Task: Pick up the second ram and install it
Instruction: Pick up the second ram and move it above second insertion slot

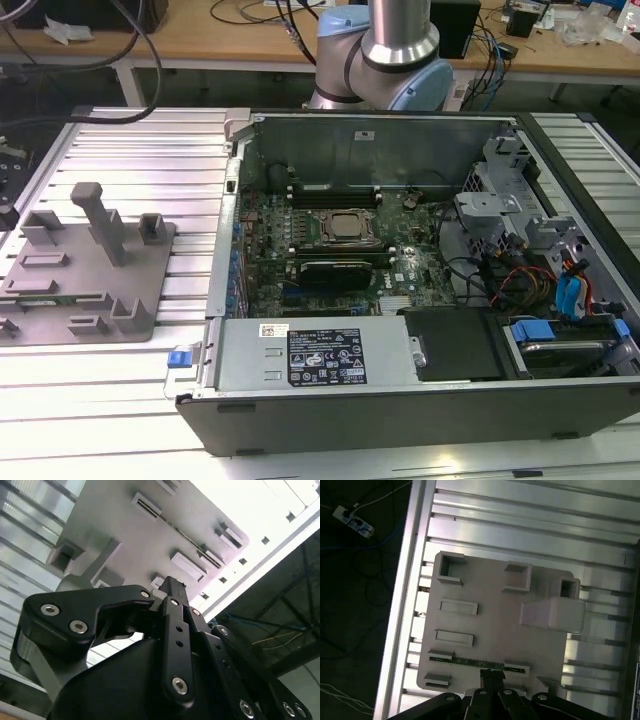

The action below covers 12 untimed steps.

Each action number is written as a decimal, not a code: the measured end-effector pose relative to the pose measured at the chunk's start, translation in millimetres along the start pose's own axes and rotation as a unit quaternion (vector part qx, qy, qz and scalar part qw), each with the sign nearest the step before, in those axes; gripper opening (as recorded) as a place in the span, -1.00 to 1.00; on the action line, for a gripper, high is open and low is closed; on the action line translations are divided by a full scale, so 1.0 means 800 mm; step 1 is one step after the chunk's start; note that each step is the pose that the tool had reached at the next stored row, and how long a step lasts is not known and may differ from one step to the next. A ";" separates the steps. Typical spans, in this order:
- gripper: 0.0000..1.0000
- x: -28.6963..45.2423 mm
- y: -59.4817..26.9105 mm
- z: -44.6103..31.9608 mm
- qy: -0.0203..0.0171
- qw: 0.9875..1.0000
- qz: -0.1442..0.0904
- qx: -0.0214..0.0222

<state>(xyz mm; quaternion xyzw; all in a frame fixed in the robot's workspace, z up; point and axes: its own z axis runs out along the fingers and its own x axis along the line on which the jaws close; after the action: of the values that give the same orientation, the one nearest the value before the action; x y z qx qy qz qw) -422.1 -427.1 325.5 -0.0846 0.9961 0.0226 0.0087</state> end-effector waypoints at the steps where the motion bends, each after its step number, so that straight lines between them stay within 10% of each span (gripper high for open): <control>1: -0.84 0.0000 0.000 0.0000 0.001 1.000 -0.014 0.000; 3: -0.84 0.0000 0.000 0.0000 0.002 0.999 -0.039 -0.001; 8: -0.84 0.0000 0.000 0.0001 0.005 0.993 -0.119 -0.003; 10: -0.84 0.0000 0.000 0.0002 0.007 0.988 -0.155 -0.003; 12: -0.84 0.0000 0.000 0.0002 0.009 0.980 -0.198 -0.004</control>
<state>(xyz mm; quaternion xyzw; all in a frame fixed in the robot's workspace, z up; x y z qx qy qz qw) -422.1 -427.1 325.3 -0.2808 0.9595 0.0238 0.0041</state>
